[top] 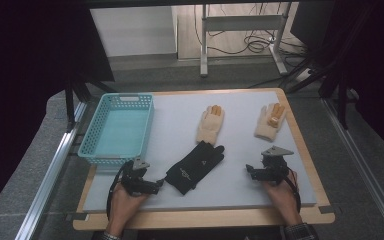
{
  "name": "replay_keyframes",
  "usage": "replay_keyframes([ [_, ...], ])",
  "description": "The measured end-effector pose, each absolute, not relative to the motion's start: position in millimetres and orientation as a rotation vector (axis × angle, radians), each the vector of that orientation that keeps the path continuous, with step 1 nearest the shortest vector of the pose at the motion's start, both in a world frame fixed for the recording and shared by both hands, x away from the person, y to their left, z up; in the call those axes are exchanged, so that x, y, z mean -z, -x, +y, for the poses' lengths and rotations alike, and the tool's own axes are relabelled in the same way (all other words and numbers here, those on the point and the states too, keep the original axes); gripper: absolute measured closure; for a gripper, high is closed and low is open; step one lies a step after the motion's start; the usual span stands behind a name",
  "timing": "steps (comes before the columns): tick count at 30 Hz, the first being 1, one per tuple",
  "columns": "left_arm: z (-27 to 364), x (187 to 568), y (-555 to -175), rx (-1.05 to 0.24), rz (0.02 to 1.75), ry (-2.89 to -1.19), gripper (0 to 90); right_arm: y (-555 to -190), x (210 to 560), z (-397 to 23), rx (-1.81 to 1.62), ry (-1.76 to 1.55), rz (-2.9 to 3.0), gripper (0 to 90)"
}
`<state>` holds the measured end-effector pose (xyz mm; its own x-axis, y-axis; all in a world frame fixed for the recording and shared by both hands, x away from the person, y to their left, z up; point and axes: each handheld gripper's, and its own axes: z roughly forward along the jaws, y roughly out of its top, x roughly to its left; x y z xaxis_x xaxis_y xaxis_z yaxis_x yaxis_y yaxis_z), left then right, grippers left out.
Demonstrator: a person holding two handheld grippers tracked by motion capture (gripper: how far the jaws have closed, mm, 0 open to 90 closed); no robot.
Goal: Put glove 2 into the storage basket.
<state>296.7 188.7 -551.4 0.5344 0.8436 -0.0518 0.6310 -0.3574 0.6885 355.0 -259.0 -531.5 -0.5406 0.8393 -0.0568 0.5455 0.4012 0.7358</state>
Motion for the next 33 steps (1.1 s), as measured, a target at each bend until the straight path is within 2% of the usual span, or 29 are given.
replay_keyframes([
  [7,187,538,-292,-0.350,1.132,-2.100,4.3,-354,532,-259,-0.944,-1.184,2.237,18.2],
  [18,172,517,-290,-0.239,1.044,-2.087,0.8,-353,532,-257,-0.935,-1.168,2.229,18.0],
  [33,97,503,-328,-0.186,0.914,-2.222,0.0,-353,532,-257,-0.935,-1.165,2.226,18.0],
])
